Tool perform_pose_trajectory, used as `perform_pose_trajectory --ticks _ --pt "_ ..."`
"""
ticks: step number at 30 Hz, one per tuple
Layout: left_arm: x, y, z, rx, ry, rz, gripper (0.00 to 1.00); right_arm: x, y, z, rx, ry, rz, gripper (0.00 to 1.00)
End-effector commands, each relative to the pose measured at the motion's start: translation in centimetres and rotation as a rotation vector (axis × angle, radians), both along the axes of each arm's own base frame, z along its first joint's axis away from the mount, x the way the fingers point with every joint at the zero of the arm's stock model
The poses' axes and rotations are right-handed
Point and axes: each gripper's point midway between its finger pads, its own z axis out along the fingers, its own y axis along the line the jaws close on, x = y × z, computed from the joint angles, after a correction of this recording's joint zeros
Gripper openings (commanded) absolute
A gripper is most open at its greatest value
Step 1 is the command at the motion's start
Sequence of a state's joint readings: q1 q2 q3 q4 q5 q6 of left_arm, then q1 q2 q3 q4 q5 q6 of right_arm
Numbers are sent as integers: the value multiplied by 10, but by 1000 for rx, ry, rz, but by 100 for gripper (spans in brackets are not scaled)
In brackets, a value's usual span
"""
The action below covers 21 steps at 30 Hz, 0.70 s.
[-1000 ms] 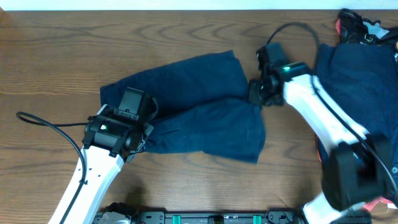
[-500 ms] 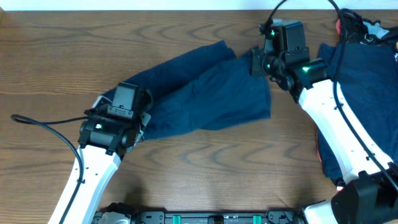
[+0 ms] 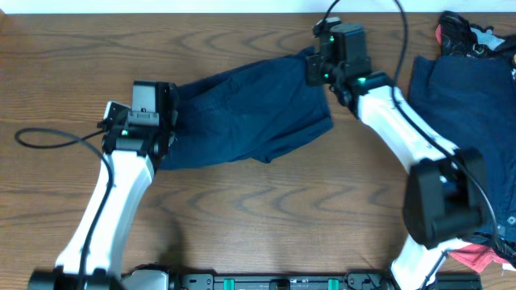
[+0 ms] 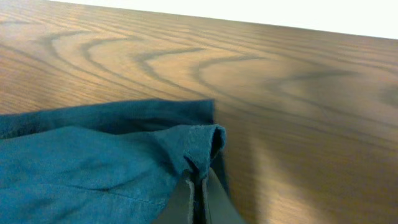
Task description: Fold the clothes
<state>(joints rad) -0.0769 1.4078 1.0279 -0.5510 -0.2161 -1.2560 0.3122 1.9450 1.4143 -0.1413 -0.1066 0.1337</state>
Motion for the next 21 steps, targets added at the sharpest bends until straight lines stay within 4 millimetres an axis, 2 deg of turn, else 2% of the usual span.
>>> perform_pose_trajectory --ticks 1,2,4,6,9,11,14,16,19,21 --pt "16 28 -10 45 -17 88 30 -2 33 -25 26 11 112 16" --pt "23 34 -12 47 -32 98 36 -1 36 -31 26 12 115 27" --pt "30 45 -13 54 -51 112 52 -1 37 -37 22 24 117 39" --pt "33 55 -10 57 -64 99 60 -5 36 -39 18 44 119 51" --pt "32 66 -8 67 -51 44 65 -16 33 -42 6 94 122 51" --pt "27 68 -12 58 -19 -9 66 -30 30 -54 -12 168 128 47" --pt "9 68 -26 41 81 -89 75 -58 18 -81 -72 321 120 40" --pt "-7 69 -35 45 164 -117 82 -75 2 -100 -142 410 90 38" --pt "-23 69 -48 55 254 -180 94 -92 -17 -120 -228 486 47 40" --pt "-23 66 -54 60 275 -236 99 -97 -28 -129 -275 504 20 46"
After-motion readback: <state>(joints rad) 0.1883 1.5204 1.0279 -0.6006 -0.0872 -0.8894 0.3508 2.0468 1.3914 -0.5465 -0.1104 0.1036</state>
